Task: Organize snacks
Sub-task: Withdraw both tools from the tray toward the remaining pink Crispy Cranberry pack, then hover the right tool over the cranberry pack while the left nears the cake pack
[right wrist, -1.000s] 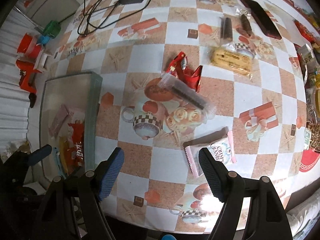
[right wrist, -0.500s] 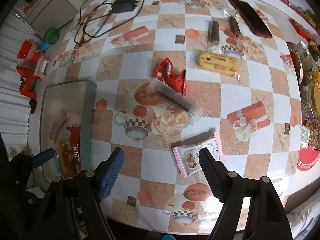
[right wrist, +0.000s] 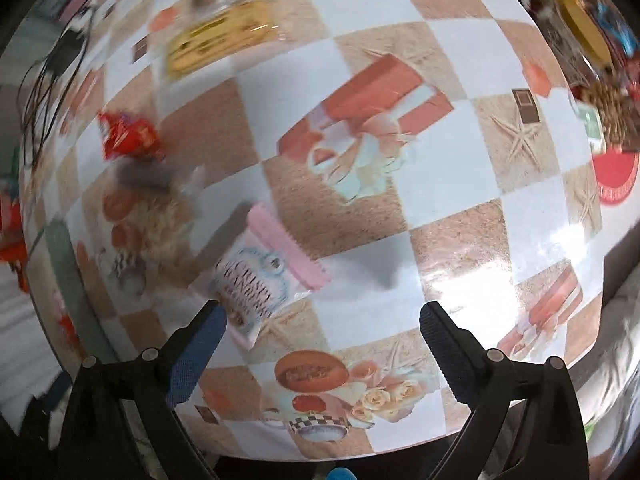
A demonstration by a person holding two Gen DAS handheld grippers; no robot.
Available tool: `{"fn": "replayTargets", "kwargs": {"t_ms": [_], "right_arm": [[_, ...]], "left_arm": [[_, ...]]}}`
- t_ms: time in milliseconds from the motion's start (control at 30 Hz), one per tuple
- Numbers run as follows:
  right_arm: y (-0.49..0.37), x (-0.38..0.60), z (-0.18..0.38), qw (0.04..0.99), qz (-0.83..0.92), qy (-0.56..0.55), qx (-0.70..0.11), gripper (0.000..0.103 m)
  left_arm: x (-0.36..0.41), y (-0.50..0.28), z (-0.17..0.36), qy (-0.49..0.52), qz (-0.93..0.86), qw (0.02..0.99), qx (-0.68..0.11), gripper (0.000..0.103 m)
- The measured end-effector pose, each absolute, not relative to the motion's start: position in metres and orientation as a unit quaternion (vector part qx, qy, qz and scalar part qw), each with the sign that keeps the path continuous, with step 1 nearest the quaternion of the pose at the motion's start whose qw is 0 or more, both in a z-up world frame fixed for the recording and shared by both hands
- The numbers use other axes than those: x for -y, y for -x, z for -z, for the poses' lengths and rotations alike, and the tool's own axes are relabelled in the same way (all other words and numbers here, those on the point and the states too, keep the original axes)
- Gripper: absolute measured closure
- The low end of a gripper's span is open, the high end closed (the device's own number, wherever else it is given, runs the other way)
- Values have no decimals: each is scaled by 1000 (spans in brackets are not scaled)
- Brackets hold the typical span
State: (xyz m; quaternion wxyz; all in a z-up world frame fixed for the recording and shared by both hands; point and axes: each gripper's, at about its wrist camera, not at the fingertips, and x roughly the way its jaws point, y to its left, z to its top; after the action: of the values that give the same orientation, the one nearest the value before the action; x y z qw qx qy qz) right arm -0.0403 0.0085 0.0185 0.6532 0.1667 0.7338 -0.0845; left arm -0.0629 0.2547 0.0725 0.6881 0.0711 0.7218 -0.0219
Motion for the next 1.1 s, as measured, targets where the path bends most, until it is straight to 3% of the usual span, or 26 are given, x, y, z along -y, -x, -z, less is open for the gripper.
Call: {"fn": "replayTargets", "kwargs": {"t_ms": [300,433,733,1100], "right_arm": [[12,-21,-2,656,83,-160,-733,5],[12,-31,7,660,78,-100,-740,1],[55,0,7,664,75,-65,-741,1],[83,16,5,662,46,-42,-747,0]], "left_arm": [[-232,47,-75,-72,26,684,-726,23],[-220,39,-74,-75,31,683,-726,23],[-185,8,-66,-66,46,678,-731,23],[-101,-72,-77,-156,112,713,-674,23]]}}
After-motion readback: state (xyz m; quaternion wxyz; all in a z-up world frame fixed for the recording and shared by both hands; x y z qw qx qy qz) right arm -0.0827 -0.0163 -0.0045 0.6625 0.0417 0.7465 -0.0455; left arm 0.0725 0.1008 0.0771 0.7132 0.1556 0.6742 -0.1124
